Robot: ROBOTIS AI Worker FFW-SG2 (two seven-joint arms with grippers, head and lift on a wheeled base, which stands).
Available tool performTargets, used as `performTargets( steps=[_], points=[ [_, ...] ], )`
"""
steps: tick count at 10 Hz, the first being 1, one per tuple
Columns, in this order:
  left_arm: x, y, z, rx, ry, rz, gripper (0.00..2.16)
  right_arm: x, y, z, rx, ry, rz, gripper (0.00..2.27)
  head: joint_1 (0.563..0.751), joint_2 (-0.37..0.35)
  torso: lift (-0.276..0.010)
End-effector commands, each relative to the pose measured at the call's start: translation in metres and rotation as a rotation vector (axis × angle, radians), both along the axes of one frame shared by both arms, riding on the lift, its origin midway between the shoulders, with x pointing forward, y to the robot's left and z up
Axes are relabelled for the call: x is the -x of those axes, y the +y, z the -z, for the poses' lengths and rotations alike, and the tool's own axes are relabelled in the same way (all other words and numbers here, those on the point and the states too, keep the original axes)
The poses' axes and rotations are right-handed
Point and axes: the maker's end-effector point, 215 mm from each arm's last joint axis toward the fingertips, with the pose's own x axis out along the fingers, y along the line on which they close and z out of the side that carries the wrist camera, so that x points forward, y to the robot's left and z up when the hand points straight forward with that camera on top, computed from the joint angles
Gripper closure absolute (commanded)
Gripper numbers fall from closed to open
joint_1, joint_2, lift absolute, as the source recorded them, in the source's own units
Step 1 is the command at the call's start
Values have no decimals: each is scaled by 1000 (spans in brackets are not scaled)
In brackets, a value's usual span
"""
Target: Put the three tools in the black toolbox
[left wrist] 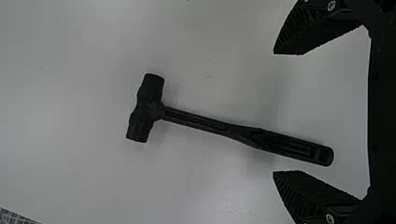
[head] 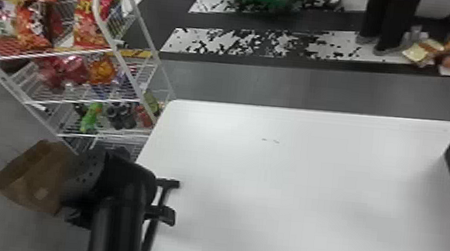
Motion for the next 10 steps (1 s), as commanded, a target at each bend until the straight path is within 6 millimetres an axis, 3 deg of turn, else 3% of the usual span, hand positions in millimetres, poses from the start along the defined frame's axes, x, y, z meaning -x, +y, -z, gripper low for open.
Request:
performTargets(
  steps=[1, 7, 10],
  points=[
    [8, -1, 5, 5, 14, -1, 83, 0, 0, -1, 0, -1, 2, 36, 695, 317, -55],
    [21, 16, 9, -9, 35, -44, 83, -1, 0, -1, -2, -10, 7, 39, 695, 339, -55],
    [19, 12, 10, 5, 33, -43, 87, -1, -1, 0, -4, -8, 9, 39, 695, 350, -55]
  ],
)
